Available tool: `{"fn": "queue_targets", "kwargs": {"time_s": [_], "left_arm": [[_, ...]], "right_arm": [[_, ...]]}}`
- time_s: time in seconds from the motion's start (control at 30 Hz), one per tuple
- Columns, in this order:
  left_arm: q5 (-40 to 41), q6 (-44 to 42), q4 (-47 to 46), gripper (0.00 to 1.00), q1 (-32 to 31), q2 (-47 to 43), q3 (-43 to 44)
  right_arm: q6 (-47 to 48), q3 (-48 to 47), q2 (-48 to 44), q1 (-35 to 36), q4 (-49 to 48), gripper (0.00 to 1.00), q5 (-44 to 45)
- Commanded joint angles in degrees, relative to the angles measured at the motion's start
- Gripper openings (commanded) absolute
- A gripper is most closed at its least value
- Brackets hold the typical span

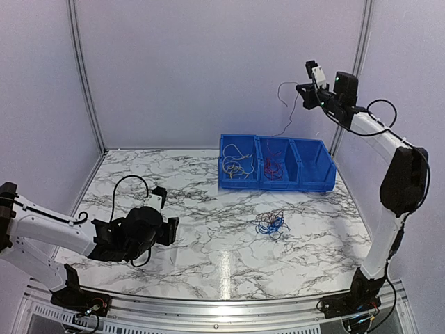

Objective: Untangle the cables

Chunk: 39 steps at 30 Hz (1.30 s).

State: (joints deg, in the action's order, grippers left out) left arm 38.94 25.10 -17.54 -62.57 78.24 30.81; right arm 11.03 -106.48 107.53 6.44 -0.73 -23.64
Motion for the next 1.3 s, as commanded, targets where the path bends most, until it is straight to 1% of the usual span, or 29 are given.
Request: {"fn": "queue_targets", "kwargs": {"time_s": [0.0, 0.1, 0.17, 0.27, 0.33, 0.4, 0.47, 0.53, 0.57, 0.63, 0.7, 0.77, 0.83, 0.93, 1.03, 1.13, 1.2, 1.27], "left_arm": [[-2.2, -0.3, 1.8, 0.63, 0.3, -1.6, 1.5], [-4.3, -1.8, 2.9, 0.65, 0.3, -3.3, 3.6], [-6.9, -3.0, 4.6, 0.67, 0.4, -4.3, 6.7], [-11.9, -5.4, 9.9, 0.68, 0.9, -4.3, 14.7], [-14.9, -7.2, 13.3, 0.68, 1.2, -2.5, 20.8], [-17.5, -9.1, 15.0, 0.68, 1.5, -0.3, 25.9], [-19.2, -10.6, 15.3, 0.68, 1.8, 2.1, 30.0], [-20.9, -11.3, 15.8, 0.68, 2.7, 4.5, 32.4], [-22.1, -10.1, 16.7, 0.68, 3.6, 5.4, 33.5], [-26.5, -4.5, 19.4, 0.68, 6.2, 6.6, 35.1], [-33.2, 1.4, 19.9, 0.68, 9.0, 7.0, 35.2], [-37.7, 4.1, 19.5, 0.68, 10.6, 7.4, 35.3], [-38.7, 3.3, 19.7, 0.68, 11.1, 8.2, 36.3], [-37.7, -0.8, 19.8, 0.67, 11.5, 9.3, 37.0], [-38.8, -6.3, 19.9, 0.62, 11.9, 10.4, 35.8], [-44.4, -8.6, 20.2, 0.54, 12.2, 11.4, 34.1], [-46.7, -9.3, 20.3, 0.50, 12.2, 12.7, 34.0], [-49.9, -10.1, 20.2, 0.48, 12.2, 14.6, 34.7]], "right_arm": [[-2.7, 5.7, -0.1, -0.7, -1.9, 0.00, -4.9], [-3.5, 7.3, 2.3, -0.7, 1.5, 0.00, -8.0], [-4.2, 7.8, 4.3, -0.7, 4.3, 0.00, -9.5], [-4.7, 7.9, 7.7, -0.6, 8.5, 0.00, -11.1], [-5.5, 7.6, 9.5, -0.5, 10.1, 0.00, -10.8], [-6.0, 7.5, 10.6, -0.3, 11.4, 0.03, -10.0], [-6.6, 8.0, 10.8, 0.2, 12.0, 0.12, -7.6], [-6.4, 9.1, 9.8, 0.5, 12.1, 0.25, -5.4], [-6.0, 9.8, 8.9, 0.7, 12.3, 0.31, -4.6], [-5.6, 11.5, 6.3, 0.9, 13.0, 0.41, -3.1], [-5.5, 14.3, 2.4, 0.9, 12.6, 0.48, -1.8], [-5.7, 18.9, -3.5, 1.0, 10.7, 0.54, -1.0], [-5.1, 24.0, -8.6, 1.0, 8.6, 0.54, -2.5], [-2.3, 31.9, -15.3, 1.2, 6.3, 0.53, -9.8], [1.2, 38.5, -20.3, 2.1, 6.0, 0.50, -16.6], [7.3, 45.1, -23.9, 3.6, 6.5, 0.49, -21.6], [12.0, 48.2, -25.2, 5.3, 8.4, 0.48, -22.6], [15.3, 50.5, -25.2, 7.1, 10.2, 0.45, -22.5]]}}
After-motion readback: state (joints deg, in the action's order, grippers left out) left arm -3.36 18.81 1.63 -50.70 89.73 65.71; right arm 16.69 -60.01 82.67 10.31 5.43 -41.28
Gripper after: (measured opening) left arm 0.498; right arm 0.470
